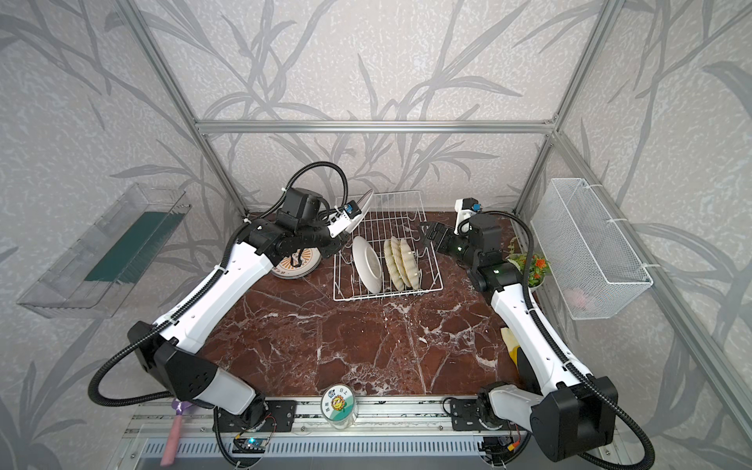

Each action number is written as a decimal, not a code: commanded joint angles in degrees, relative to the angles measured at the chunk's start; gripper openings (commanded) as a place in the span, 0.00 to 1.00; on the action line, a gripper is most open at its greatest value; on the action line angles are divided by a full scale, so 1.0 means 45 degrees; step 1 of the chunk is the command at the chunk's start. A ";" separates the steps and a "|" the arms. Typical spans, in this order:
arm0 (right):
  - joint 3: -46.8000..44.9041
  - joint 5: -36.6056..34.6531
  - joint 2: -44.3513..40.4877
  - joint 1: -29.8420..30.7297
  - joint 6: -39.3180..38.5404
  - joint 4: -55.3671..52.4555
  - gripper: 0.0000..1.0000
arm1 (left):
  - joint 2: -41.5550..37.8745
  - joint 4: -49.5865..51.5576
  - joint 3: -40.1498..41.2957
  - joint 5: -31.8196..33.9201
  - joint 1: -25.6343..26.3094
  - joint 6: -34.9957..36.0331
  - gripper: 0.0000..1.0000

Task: Unload the plates from the dish rack
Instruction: Place the plate among the plates.

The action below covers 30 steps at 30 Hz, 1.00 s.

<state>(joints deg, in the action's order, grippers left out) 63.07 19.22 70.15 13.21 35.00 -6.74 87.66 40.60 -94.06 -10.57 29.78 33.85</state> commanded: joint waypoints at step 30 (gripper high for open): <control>0.3145 0.0208 0.2536 0.0969 0.2462 -0.0933 0.94 | -0.1293 -0.4735 0.3295 0.2406 0.2191 0.7884 0.00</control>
<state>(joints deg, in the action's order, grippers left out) 74.67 21.19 80.75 16.91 45.25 -9.06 84.88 27.05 -80.88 -1.30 39.11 64.64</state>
